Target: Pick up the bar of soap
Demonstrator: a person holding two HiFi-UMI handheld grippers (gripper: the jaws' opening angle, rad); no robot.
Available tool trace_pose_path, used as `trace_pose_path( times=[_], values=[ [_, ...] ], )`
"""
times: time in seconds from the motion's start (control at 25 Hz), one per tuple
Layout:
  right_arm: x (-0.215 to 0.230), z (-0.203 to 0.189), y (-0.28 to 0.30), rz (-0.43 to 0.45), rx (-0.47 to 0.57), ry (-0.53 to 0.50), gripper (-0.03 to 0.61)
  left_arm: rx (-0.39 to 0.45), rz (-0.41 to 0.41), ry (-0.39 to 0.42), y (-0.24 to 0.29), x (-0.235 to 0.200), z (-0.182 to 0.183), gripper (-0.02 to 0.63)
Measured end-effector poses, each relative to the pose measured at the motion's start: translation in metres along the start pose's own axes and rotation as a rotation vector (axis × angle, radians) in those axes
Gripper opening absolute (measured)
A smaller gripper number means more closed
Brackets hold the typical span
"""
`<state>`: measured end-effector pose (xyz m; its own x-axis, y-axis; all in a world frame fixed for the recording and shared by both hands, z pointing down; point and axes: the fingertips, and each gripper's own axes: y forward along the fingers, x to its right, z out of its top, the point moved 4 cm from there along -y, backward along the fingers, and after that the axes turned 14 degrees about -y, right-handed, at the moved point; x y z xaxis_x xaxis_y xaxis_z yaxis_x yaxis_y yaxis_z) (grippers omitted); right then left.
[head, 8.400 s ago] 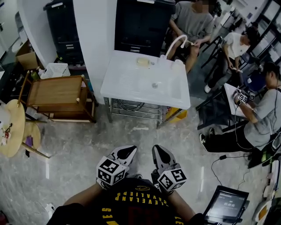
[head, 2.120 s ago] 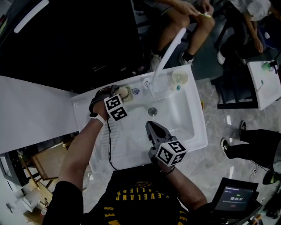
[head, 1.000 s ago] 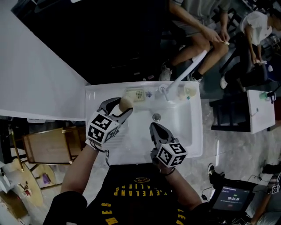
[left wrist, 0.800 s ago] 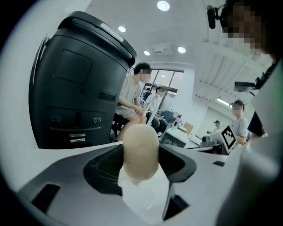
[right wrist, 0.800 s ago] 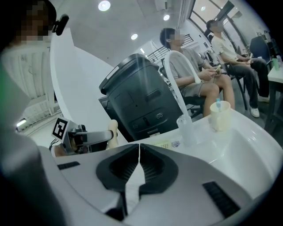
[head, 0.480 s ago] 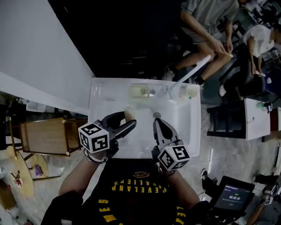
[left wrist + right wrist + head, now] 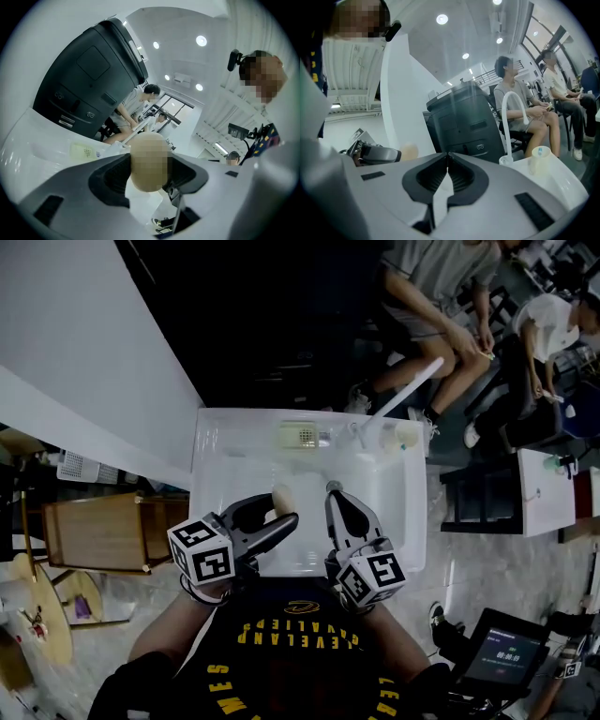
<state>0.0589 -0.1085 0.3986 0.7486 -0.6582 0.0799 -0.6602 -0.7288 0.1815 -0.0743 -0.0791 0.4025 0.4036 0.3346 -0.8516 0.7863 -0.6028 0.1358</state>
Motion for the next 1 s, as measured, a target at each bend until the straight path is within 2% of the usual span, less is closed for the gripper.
trace_pose_path(
  times=[0.2, 1.0],
  values=[
    [-0.0036, 0.0059, -0.0002, 0.007, 0.002, -0.036, 0.018, 0.005, -0.013, -0.002, -0.0016, 0.0042, 0.0001, 0.264],
    [-0.0008, 0.0076, -0.0002, -0.011, 0.009, -0.049, 0.018, -0.010, -0.033, 0.022, 0.0012, 0.0055, 0.0025, 0.264]
  ],
)
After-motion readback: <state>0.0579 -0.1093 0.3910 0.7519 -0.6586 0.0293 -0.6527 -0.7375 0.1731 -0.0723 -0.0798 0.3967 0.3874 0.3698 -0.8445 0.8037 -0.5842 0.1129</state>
